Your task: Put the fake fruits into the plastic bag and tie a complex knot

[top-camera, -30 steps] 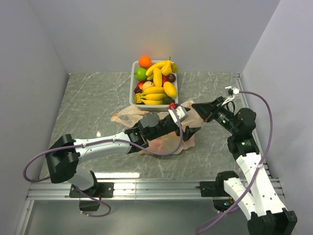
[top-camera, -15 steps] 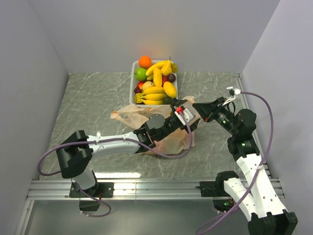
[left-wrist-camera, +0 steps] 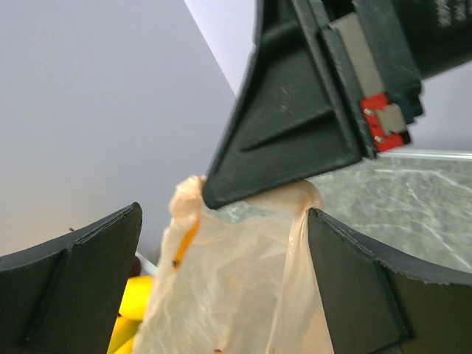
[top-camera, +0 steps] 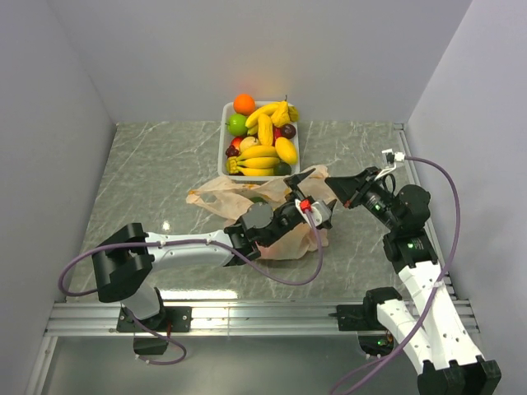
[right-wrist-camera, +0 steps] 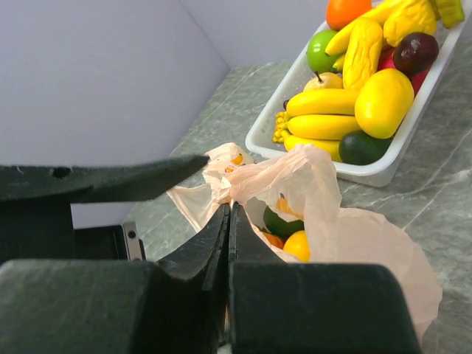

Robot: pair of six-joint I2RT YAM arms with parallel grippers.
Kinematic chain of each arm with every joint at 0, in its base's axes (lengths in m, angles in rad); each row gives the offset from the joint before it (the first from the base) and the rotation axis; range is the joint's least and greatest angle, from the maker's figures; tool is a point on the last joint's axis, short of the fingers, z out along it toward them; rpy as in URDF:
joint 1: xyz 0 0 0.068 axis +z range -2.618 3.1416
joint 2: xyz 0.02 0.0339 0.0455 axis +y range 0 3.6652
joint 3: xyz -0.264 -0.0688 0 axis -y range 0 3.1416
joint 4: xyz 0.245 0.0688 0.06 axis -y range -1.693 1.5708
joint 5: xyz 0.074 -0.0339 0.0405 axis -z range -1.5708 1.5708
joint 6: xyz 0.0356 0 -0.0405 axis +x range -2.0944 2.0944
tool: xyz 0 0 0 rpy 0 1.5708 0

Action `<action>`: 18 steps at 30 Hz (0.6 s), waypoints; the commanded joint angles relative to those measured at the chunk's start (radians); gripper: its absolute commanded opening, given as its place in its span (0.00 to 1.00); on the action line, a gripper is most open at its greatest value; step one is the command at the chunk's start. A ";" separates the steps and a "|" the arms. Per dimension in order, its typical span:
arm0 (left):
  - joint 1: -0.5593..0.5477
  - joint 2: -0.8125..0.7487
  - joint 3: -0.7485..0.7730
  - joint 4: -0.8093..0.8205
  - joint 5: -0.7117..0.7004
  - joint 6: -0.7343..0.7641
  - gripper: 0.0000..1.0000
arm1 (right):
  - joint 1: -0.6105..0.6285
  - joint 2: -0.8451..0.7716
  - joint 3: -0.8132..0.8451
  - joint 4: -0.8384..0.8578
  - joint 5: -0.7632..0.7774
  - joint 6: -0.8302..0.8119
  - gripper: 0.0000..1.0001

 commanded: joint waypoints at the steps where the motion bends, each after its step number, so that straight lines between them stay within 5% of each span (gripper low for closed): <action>1: 0.004 -0.011 0.016 0.112 -0.014 0.042 0.99 | 0.006 -0.036 -0.016 0.015 0.008 -0.003 0.00; 13: 0.013 -0.037 0.031 0.073 0.190 -0.103 0.99 | 0.007 -0.013 -0.010 0.068 0.016 0.011 0.00; 18: 0.009 -0.005 0.057 0.066 0.156 -0.088 0.99 | 0.007 -0.016 -0.012 0.067 0.003 0.011 0.00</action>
